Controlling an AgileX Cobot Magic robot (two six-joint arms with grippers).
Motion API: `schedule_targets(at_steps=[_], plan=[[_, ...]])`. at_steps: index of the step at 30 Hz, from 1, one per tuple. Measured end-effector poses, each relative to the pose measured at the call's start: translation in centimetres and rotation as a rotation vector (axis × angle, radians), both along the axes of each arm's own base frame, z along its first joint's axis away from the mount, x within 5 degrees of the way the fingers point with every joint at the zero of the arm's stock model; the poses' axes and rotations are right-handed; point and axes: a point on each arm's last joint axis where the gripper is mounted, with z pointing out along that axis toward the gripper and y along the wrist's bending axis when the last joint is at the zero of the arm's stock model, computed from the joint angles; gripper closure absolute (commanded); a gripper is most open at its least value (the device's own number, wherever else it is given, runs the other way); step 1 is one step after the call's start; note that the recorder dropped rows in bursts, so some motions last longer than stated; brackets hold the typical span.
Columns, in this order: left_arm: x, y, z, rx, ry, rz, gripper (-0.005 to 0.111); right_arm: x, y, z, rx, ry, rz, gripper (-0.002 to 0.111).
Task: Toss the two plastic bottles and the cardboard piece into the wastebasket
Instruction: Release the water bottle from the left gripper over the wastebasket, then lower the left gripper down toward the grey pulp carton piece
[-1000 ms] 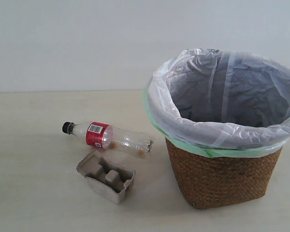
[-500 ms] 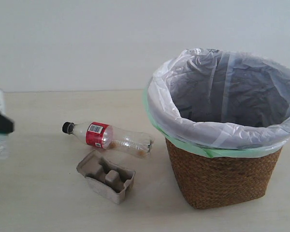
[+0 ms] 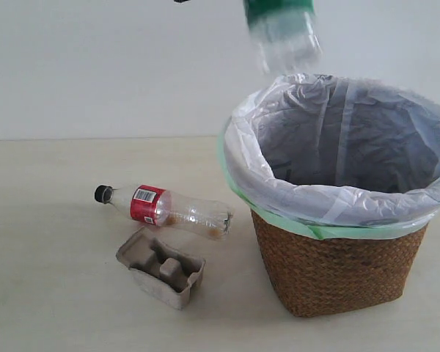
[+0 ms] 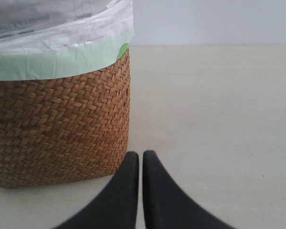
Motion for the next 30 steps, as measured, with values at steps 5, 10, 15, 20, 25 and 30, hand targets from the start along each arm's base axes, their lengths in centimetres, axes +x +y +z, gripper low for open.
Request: schedule_targets(at_steps=[5,10,15,20,25,30], plan=[[1.1,2.2,-2.7,0.387,0.076,0.14,0.015,0.0,0.0,0.0,0.0,0.0,0.0,0.108],[1.9,5.2,-3.6,0.576,0.062,0.258,0.015,0.0,0.0,0.0,0.0,0.0,0.0,0.108],[1.6,8.2,-5.9,0.789,0.064,0.319,0.015,0.0,0.0,0.0,0.0,0.0,0.0,0.108],[0.7,9.5,-12.7,1.033,0.125,0.079,0.015,0.0,0.0,0.0,0.0,0.0,0.0,0.108],[-1.4,10.1,-17.8,1.13,0.188,-0.212,0.015,0.0,0.0,0.0,0.0,0.0,0.0,0.108],[-2.7,10.6,-20.2,1.184,0.155,-0.457,0.015,0.0,0.0,0.0,0.0,0.0,0.0,0.108]])
